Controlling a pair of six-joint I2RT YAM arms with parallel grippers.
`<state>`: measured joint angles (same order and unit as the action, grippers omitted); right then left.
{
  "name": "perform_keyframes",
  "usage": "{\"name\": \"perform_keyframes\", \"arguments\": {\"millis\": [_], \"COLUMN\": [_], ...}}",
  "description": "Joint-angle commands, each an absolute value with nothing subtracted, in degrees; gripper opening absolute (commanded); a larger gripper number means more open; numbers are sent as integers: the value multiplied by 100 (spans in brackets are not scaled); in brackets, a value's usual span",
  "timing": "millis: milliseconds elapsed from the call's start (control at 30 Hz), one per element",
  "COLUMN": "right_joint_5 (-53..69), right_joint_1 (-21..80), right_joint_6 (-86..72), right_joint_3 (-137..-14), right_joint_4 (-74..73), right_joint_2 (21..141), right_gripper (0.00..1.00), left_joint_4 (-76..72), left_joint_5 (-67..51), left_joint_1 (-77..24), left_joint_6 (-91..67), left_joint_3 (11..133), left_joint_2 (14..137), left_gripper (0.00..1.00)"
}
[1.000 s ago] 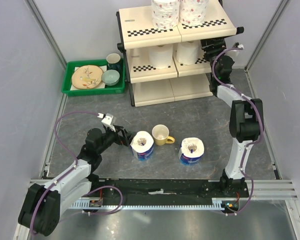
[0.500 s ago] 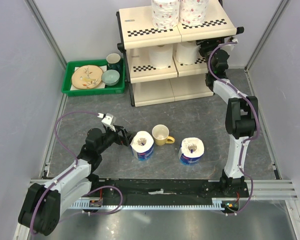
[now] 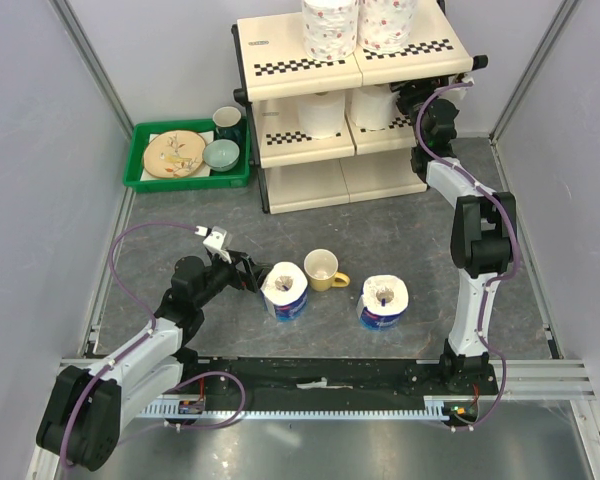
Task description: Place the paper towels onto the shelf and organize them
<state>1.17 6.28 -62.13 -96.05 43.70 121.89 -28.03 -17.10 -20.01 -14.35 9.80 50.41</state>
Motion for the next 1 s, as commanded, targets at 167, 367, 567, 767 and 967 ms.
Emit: {"name": "perform_keyframes", "arguments": {"millis": [167,367,567,767,967], "right_joint_5": [536,650,712,747,432], "right_joint_1": [703,703,721,756,747], "right_joint_6": [-6205,-6267,-6293,-6276,-6109], "right_joint_3": [-9791,-9694,-9545,-9510,-9141], "right_joint_4": [4667,4825,4930,4939,4974], "right_joint_2": [12261,12199,12085,12041,11760], "right_gripper": [81,81,81,81,81], "left_joint_4": [-2865,-2865,-2865,-2874,-2874], "left_joint_5": [-1863,-1863,-1863,-1863,-1863], "left_joint_1": [-2021,-2021,-2021,-2021,-2021], "left_joint_6": [-1178,-1178,-1178,-1178,-1169], "left_joint_3": [1151,1169,1169,1169,1169], "left_joint_2": [5115,5142,5159,5159,5159], "left_gripper": [99,99,99,99,99]}}
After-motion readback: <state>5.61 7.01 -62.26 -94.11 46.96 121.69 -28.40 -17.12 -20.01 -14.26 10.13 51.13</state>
